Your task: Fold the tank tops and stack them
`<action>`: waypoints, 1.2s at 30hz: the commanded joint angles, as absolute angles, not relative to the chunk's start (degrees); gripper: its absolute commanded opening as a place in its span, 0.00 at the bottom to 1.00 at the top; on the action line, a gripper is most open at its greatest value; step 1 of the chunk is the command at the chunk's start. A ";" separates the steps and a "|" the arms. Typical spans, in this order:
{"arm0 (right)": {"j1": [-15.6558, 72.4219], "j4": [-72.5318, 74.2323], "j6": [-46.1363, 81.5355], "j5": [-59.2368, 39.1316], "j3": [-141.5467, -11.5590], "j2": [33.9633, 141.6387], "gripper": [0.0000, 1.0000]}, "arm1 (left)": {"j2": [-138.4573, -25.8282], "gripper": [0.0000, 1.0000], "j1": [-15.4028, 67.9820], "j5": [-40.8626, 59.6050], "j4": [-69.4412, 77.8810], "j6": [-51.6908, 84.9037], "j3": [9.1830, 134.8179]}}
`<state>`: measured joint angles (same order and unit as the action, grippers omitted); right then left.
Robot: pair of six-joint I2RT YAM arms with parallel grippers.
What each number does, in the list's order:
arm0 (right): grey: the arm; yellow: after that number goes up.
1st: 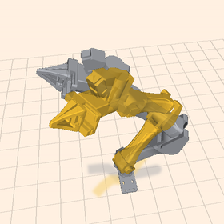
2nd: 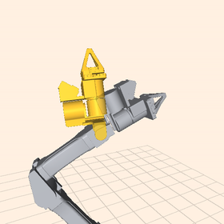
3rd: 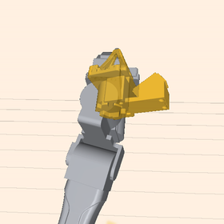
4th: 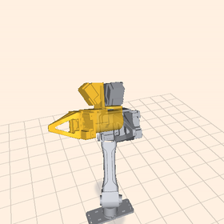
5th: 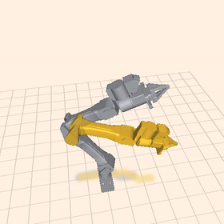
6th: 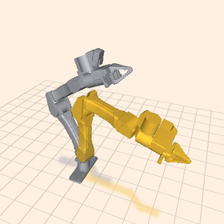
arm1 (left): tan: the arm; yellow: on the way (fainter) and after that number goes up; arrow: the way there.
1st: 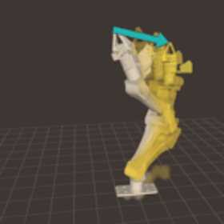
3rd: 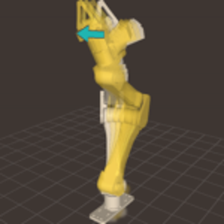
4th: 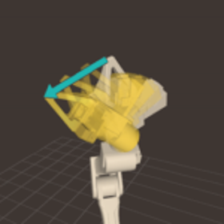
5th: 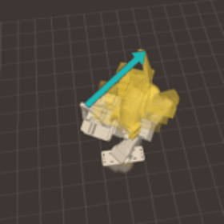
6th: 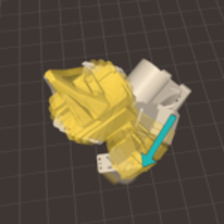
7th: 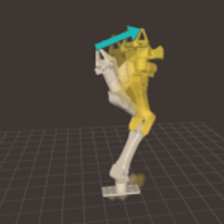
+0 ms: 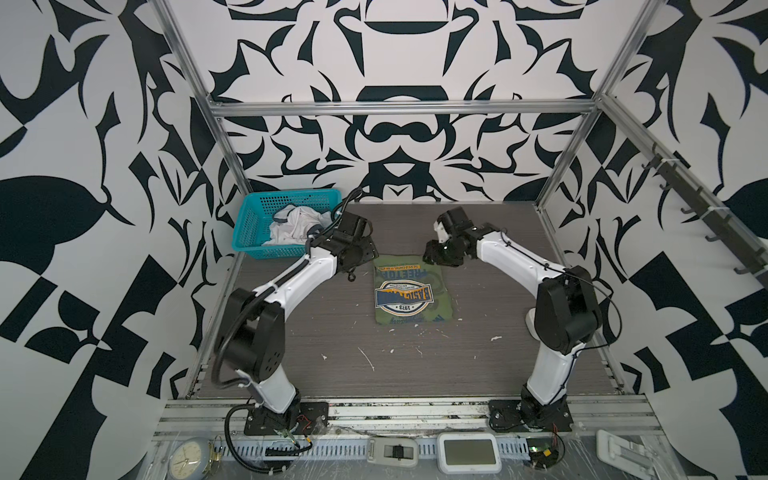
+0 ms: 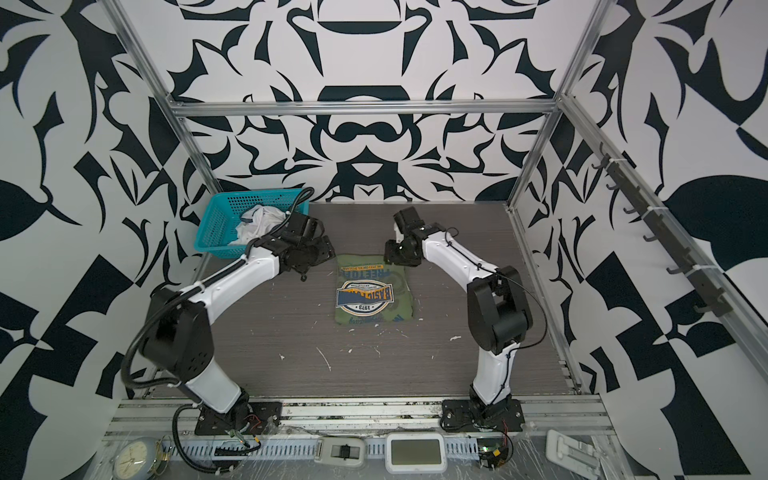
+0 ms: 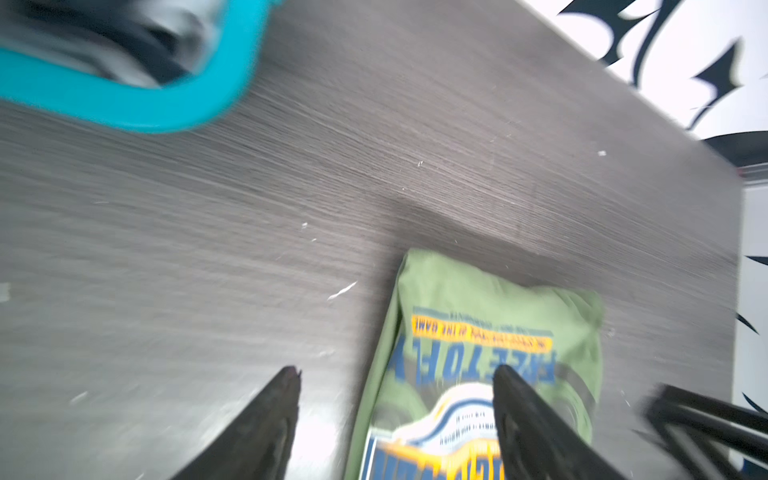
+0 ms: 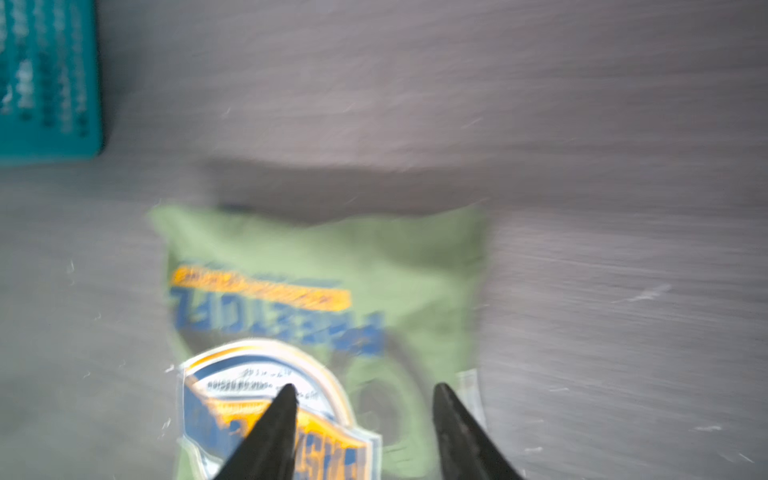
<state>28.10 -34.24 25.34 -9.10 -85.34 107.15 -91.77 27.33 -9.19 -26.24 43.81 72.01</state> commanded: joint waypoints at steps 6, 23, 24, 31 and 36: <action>33.77 -41.68 24.79 -3.86 -89.14 114.87 0.87 | -78.41 0.84 22.89 -15.04 -30.76 42.62 62.51; 9.54 -52.70 6.42 4.10 -117.43 132.83 0.83 | -81.59 0.88 7.42 -10.20 -32.70 39.33 69.79; 7.92 -53.56 6.03 4.09 -120.39 134.41 0.83 | -82.87 0.88 6.79 -10.24 -32.70 38.98 71.32; -2.76 -59.41 11.70 0.31 -137.02 144.74 0.83 | -96.96 0.91 3.45 -12.34 -36.38 35.69 86.06; -7.16 -57.92 17.62 -3.92 -139.70 147.23 0.83 | -108.38 0.94 2.99 -13.69 -40.38 32.45 98.25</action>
